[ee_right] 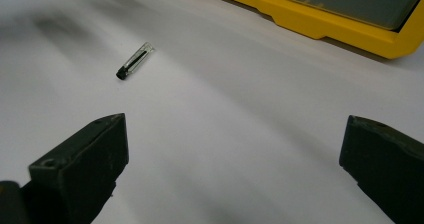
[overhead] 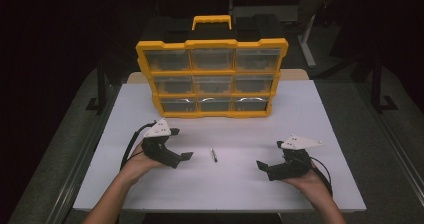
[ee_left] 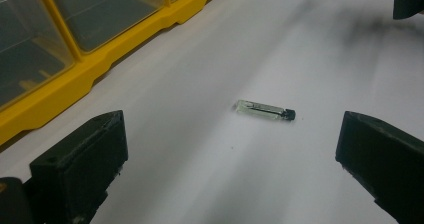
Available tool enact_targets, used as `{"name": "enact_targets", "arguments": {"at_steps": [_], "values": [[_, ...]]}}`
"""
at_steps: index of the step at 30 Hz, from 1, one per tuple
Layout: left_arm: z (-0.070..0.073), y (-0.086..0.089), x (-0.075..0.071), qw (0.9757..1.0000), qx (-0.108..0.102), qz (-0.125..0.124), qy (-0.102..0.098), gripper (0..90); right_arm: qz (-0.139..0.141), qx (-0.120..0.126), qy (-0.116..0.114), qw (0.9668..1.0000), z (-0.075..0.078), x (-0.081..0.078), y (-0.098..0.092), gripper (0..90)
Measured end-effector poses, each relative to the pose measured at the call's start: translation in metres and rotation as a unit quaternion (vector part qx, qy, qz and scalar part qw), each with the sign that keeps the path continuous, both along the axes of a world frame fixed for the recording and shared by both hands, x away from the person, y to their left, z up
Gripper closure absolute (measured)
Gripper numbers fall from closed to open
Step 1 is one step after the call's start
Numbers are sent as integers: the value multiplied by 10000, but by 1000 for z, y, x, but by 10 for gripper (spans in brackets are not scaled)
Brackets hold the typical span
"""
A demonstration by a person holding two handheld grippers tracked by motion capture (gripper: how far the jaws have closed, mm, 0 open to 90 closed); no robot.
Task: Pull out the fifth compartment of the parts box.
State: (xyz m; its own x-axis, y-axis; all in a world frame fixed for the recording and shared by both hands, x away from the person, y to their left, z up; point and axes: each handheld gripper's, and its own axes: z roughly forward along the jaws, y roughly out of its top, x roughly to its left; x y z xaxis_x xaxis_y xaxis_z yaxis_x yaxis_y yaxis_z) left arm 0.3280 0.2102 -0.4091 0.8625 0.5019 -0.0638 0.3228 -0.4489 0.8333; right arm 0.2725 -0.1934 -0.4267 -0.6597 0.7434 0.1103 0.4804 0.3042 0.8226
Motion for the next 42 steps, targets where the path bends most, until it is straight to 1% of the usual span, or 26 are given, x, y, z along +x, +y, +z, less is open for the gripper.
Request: {"name": "enact_targets", "arguments": {"at_steps": [2, 3, 6, 7, 10, 17, 19, 26, 27, 31, 33, 38, 42], "values": [[1, -1, 1, 10000, 30, -25, -18, 3, 10, -7, -5, 10000, 0, 0, 0, 0], [1, -3, 2, 10000, -8, -11, -14, 3, 10, -7, -5, 10000, 0, 0, 0, 0], [3, -4, 4, 10000, 13, -66, -46, 3, 10, -1, 2, 10000, 0, 0, 0, 0], [3, -5, 4, 10000, -23, -54, -27, 3, 10, -1, 13, 10000, 0, 0, 0, 0], [5, -7, 7, 9999, 3, -97, -82, 3, 17, 17, 3, 10000, 0, 0, 0, 0], [4, -12, 9, 9999, -66, -107, -61, 3, -2, 40, 47, 10000, 0, 1, 0, 0], [3, -12, 10, 9999, -38, -143, -84, 3, 2, 45, 45, 10000, 0, 1, 0, 0], [2, -16, 12, 9999, -74, -94, -51, 3, 9, 65, 66, 10000, 0, 2, 0, 0], [2, -16, 13, 9999, -49, -115, -75, 3, 9, 66, 83, 9999, 0, 1, 0, 0], [5, -19, 15, 9998, -56, -115, -121, 2, 6, 70, 96, 9999, 0, 1, 0, 0], [5, -21, 16, 9999, -75, -107, -112, 2, 16, 63, 72, 10000, 0, 2, -1, 0], [5, -25, 18, 9998, -29, -137, -130, 3, 15, 72, 72, 9999, -1, 2, -1, 0], [5, -27, 18, 9998, -56, -127, -114, 3, 13, 87, 76, 9999, 0, 2, -1, 0]]}}
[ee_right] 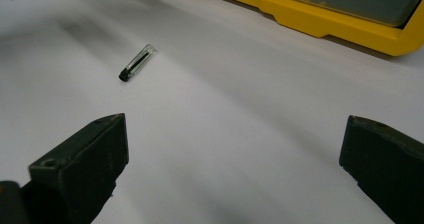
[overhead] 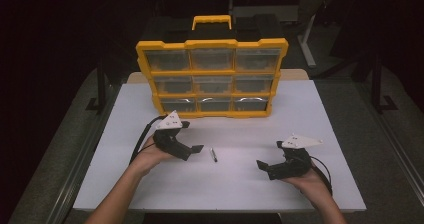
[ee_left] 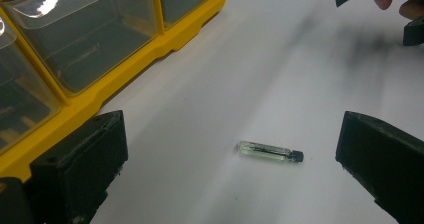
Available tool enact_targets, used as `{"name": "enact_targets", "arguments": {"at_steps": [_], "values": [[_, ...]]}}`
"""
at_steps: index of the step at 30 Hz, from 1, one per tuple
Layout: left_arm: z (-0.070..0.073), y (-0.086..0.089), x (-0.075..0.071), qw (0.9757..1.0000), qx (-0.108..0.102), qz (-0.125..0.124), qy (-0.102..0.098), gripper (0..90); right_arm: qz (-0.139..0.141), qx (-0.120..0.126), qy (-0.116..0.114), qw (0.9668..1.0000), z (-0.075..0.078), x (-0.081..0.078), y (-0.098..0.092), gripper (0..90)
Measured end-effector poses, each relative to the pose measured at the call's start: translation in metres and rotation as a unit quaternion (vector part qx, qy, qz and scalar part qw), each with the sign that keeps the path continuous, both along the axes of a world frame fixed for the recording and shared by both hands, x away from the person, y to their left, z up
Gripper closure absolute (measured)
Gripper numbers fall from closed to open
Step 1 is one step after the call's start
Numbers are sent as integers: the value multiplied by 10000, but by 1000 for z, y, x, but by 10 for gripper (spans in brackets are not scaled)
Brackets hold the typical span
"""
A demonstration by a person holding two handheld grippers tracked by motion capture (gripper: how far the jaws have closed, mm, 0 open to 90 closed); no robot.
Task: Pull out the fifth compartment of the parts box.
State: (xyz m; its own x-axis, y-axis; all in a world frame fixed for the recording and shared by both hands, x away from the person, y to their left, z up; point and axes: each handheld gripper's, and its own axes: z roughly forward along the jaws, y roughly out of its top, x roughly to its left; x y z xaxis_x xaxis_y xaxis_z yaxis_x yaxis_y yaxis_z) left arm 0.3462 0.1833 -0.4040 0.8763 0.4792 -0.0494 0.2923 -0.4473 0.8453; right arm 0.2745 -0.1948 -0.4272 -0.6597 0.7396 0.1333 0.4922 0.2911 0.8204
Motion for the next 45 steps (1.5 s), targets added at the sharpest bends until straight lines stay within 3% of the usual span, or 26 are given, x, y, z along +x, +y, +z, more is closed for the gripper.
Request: {"name": "enact_targets", "arguments": {"at_steps": [10, 33, 45], "values": [[0, -5, 3, 9999, -18, -35, -112, 3, 16, -5, -10, 10000, 0, 0, 1, 0], [-1, -18, 11, 9999, -22, -140, -71, 3, -15, 30, -69, 10000, -1, 0, 0, 0], [-2, -28, 15, 9997, -139, -152, -110, 3, -2, 4, -90, 10000, -1, 1, -1, 0]]}}
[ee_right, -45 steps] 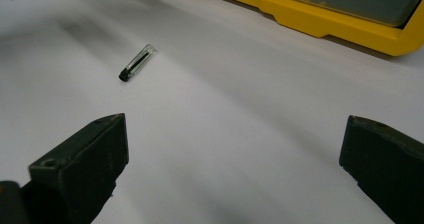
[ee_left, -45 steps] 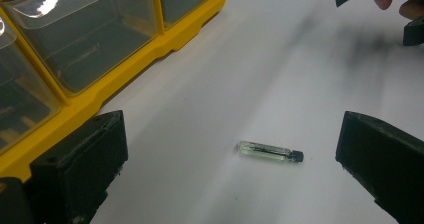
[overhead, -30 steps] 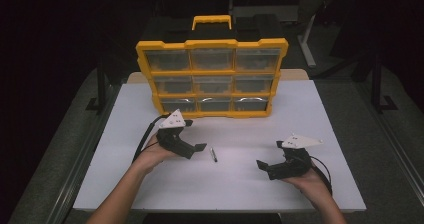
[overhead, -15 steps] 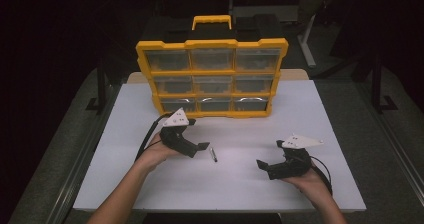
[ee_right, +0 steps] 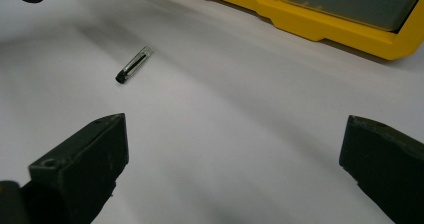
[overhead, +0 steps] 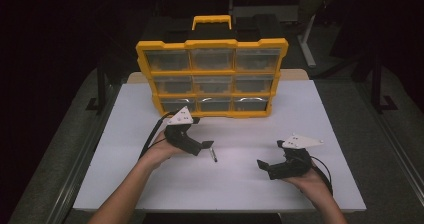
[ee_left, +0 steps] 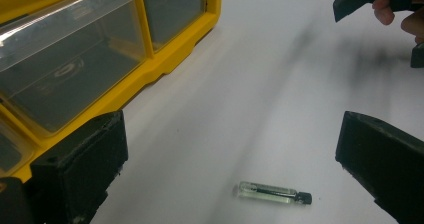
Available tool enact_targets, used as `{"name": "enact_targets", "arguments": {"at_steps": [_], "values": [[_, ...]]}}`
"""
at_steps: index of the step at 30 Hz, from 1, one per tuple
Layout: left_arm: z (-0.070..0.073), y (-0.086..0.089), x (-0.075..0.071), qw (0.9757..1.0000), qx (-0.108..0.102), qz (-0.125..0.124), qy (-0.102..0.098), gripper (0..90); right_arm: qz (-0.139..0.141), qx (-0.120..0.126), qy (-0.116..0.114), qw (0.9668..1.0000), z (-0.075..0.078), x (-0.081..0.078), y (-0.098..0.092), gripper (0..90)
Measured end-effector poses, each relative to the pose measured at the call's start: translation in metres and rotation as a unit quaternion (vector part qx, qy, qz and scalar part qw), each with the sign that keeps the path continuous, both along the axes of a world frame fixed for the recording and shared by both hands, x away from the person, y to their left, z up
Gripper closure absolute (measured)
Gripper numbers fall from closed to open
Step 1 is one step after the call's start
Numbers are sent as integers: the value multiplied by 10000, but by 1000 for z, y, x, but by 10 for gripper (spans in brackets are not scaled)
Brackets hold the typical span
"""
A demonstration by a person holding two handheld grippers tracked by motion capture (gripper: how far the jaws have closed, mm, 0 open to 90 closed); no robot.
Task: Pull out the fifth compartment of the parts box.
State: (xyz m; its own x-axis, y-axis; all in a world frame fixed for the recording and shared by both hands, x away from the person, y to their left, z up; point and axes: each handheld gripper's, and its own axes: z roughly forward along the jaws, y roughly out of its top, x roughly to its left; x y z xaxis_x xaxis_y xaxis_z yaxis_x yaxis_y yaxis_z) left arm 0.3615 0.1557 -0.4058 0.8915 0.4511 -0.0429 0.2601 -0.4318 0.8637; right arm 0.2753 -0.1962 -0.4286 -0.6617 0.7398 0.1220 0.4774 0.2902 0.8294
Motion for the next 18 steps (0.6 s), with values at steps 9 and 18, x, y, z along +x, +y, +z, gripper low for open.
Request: {"name": "enact_targets", "arguments": {"at_steps": [9, 18], "values": [[-2, -7, 3, 10000, -26, -44, 23, 3, 22, -13, 12, 10000, -1, 0, 0, 0], [-2, -13, 6, 10000, -21, -50, -34, 3, 14, -19, 14, 10000, -1, 1, 0, 0]]}}
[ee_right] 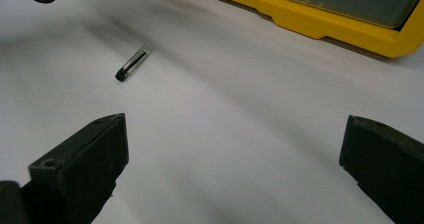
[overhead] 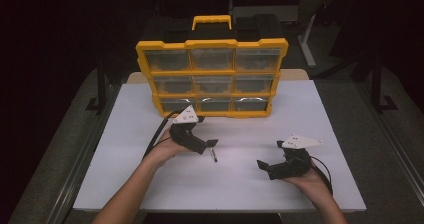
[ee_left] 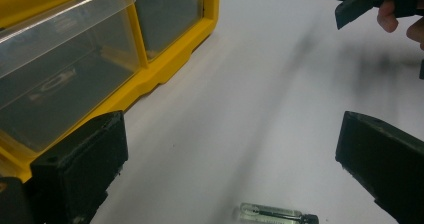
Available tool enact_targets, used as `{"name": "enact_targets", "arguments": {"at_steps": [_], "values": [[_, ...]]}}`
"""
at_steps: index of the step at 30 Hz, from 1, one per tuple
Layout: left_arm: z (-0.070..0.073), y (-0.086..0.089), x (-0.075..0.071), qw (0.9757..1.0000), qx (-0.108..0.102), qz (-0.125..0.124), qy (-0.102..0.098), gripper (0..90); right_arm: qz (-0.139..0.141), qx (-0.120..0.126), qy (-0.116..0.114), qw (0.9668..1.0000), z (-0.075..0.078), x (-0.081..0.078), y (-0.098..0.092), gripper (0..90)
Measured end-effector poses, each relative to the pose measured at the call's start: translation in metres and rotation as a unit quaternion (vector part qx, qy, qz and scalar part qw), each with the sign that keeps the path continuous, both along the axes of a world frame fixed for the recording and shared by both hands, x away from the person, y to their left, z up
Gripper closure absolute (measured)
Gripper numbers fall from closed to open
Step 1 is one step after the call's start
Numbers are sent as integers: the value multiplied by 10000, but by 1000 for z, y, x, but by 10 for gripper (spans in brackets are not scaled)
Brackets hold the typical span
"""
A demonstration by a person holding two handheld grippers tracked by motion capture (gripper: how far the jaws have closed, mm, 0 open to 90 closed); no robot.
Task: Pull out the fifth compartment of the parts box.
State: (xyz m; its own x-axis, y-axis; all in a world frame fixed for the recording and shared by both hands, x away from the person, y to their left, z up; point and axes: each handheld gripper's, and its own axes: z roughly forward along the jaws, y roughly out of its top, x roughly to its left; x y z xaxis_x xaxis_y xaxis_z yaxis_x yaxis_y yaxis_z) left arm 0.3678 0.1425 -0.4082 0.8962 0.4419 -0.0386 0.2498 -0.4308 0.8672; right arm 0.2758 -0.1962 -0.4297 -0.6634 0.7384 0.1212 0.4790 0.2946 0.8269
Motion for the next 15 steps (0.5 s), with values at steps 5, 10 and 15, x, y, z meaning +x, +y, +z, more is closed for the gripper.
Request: {"name": "enact_targets", "arguments": {"at_steps": [5, 10, 15], "values": [[2, -3, 1, 10000, -34, -16, -15, 3, -21, 26, 6, 10000, 0, 0, -1, 0], [1, -9, 3, 10000, -42, -45, -41, 3, -36, 14, 43, 10000, 0, 0, -1, 0], [1, -12, 4, 10000, -11, -74, -55, 3, -30, 11, 44, 10000, 0, 0, -1, 0]]}}
